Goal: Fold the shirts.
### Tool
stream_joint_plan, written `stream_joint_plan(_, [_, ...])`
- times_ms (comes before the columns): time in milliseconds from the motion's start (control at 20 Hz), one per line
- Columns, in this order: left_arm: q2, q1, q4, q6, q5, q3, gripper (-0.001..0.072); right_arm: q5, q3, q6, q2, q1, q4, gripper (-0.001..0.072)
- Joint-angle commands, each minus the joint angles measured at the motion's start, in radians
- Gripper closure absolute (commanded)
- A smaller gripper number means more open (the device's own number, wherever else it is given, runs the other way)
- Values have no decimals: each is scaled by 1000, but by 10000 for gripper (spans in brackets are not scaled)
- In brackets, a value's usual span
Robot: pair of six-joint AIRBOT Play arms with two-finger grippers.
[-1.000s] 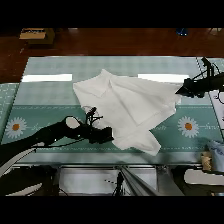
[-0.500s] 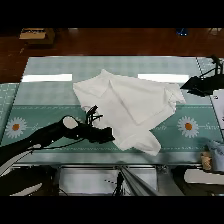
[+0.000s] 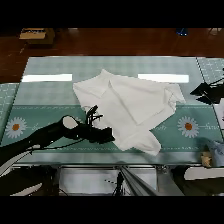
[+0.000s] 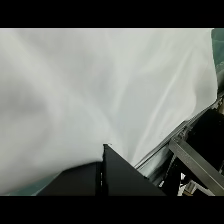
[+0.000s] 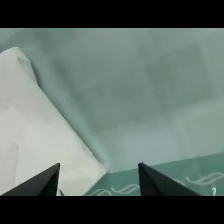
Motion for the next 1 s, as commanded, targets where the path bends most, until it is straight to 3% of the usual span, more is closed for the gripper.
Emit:
stream_joint_plan(0, [0, 0, 0, 0, -1, 1, 688, 8, 0, -67, -64, 39, 40, 141])
stream_joint_plan(50, [0, 0, 0, 0, -1, 1, 688, 6, 0, -73, -76, 55, 40, 108])
stream_joint_plan(200, [0, 0, 0, 0, -1, 1, 689, 34, 0, -72, -105, 93, 39, 109])
stream_joint_plan(300, [0, 0, 0, 0, -1, 1, 688, 75, 0, -74, -117, 117, 27, 150])
stream_joint_plan(450, [3, 0, 0, 3, 0, 4, 689, 126, 1, -108, -100, 137, -14, 636])
stream_joint_plan(500, [11, 2, 0, 12, 2, 12, 689, 143, 1, -121, -79, 134, -14, 693])
stream_joint_plan(700, [111, 84, 4, 76, 1, 115, 690, 148, 13, -154, 105, 124, 24, 693])
stream_joint_plan(850, [263, 210, 24, 143, 0, 266, 690, 137, 67, -187, 292, 122, 185, 694])
stream_joint_plan(950, [386, 314, 93, 142, -1, 402, 690, 131, 136, -191, 408, 122, 301, 694])
